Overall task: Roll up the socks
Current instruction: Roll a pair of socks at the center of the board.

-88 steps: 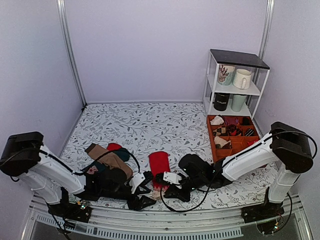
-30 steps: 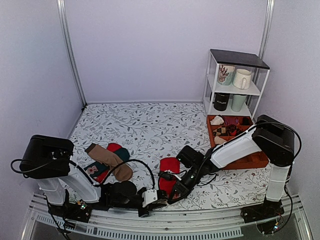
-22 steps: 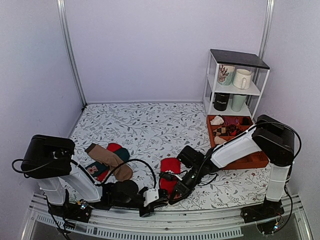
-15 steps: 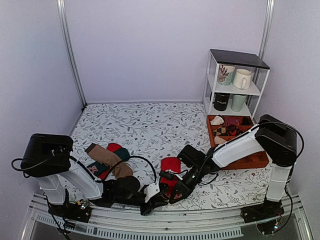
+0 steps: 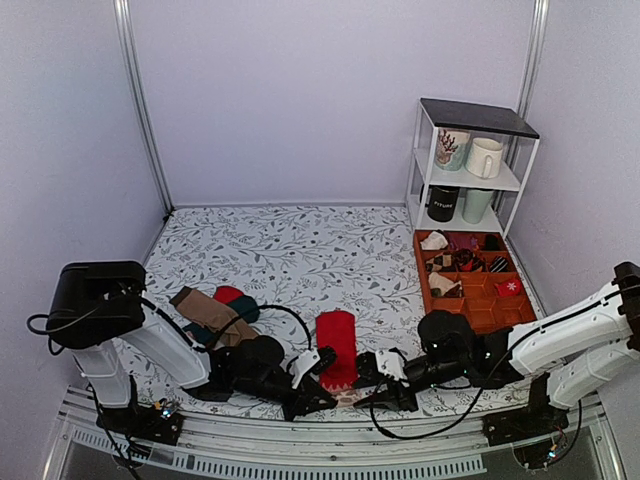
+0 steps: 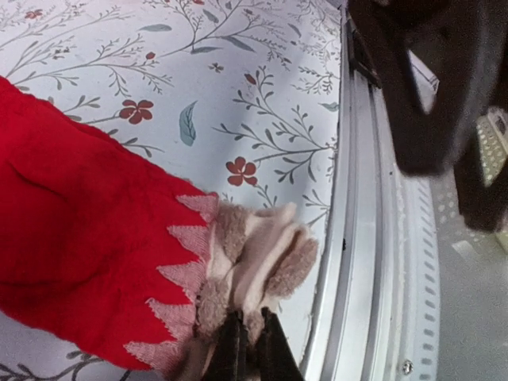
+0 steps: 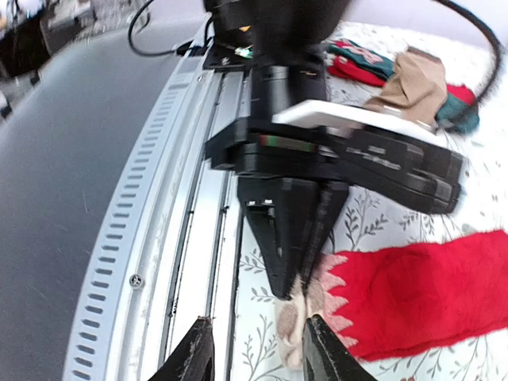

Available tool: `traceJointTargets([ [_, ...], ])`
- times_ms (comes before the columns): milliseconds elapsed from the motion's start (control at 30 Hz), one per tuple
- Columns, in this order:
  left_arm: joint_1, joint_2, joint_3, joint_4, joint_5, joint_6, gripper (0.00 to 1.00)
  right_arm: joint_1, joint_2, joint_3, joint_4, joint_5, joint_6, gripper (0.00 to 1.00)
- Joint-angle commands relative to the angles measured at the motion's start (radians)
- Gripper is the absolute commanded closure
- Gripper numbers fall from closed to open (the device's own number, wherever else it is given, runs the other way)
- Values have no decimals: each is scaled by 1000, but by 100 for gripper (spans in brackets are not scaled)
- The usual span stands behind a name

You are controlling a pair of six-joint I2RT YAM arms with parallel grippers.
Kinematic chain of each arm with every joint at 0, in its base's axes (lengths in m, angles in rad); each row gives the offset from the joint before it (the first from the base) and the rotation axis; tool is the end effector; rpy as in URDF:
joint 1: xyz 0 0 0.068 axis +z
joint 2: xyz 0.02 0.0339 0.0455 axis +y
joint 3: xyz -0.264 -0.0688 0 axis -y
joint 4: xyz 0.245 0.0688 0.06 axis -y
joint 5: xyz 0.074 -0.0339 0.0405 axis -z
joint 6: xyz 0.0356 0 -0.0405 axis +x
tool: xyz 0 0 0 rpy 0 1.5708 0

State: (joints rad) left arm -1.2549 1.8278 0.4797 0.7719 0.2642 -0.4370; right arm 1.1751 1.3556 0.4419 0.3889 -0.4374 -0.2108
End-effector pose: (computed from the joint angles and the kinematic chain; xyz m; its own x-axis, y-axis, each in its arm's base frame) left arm 0.0814 -0.2791 0.0841 -0.5705 0.4304 -0.6995 0.8213 0.3023 -0.4838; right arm 0.0835 0.2390 0.1608 0.0156 -0.4544 -0.8907 -0.9959 -0.0861 0.0265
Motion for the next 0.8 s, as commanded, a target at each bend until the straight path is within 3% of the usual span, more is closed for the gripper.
traceJointTargets([
  [0,9,96,-52,-289,55,-58,100,103,43,-10,63,228,-213,61],
  [300,19,96,-57,-285,63,-48,100,173,163,56,-25,337,-279,62],
  [767,18,87,-87,-251,78,-43,100,178,319,126,-115,469,-205,72],
])
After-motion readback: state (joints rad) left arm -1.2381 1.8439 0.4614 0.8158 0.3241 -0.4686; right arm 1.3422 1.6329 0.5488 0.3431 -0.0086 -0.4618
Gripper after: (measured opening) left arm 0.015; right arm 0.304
